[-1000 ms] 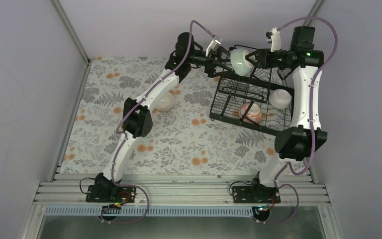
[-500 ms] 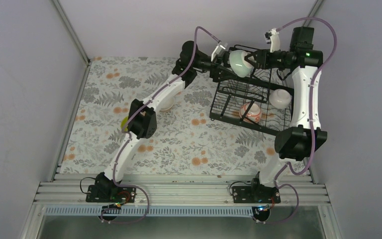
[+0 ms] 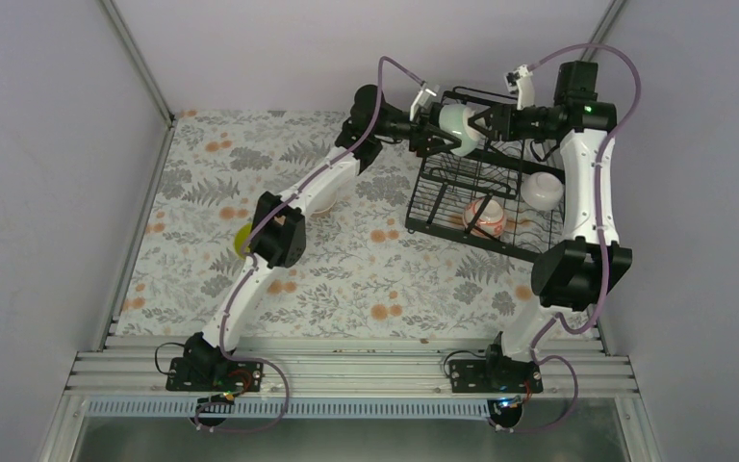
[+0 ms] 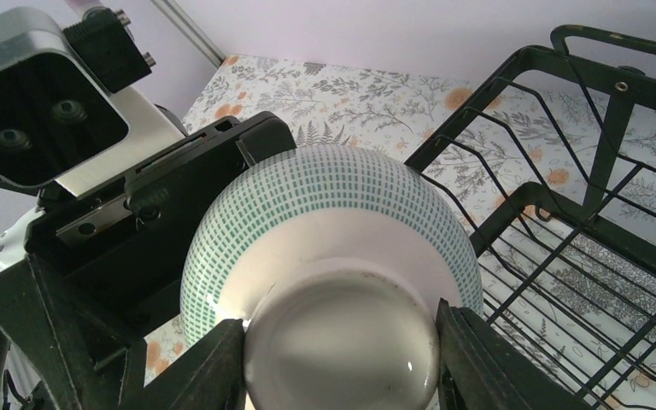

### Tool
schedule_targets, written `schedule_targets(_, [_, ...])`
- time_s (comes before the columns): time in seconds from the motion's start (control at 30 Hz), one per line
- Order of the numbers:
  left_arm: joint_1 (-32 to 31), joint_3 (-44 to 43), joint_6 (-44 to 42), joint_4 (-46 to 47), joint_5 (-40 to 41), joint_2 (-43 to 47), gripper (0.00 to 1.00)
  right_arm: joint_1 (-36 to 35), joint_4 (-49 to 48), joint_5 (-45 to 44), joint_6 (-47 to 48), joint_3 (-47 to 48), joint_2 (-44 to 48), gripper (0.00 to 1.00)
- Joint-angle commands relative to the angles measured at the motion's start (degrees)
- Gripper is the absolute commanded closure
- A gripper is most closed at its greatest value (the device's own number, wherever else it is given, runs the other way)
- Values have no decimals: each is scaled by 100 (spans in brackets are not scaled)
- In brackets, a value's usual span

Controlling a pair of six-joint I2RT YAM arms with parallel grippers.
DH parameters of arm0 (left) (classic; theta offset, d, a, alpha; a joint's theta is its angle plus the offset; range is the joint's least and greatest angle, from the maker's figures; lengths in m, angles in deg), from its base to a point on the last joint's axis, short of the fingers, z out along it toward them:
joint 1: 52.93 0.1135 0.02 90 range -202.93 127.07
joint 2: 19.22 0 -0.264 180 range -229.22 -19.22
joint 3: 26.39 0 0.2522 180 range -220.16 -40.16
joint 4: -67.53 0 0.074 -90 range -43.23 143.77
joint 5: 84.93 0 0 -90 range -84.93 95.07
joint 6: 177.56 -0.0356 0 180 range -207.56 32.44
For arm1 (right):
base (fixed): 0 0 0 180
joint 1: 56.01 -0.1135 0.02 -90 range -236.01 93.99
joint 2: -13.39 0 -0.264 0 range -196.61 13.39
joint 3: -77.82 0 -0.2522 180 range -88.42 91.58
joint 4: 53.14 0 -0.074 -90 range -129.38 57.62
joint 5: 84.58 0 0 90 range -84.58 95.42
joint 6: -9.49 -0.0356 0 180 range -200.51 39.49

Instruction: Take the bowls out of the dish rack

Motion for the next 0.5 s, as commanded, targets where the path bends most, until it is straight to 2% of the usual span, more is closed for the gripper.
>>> schedule_targets(0.0, [-3,-236,-289,-72,200,55,17,-38,-166,251,139,-118,155,68])
schedule_targets(0.33, [-3,-227,-400,-289,196,191,34,-67,-222,249,122,-160,189,64])
schedule_targets(0.47, [-12,-218,-357,-246,123,265,49,-65,-213,264,149,-221,235,61])
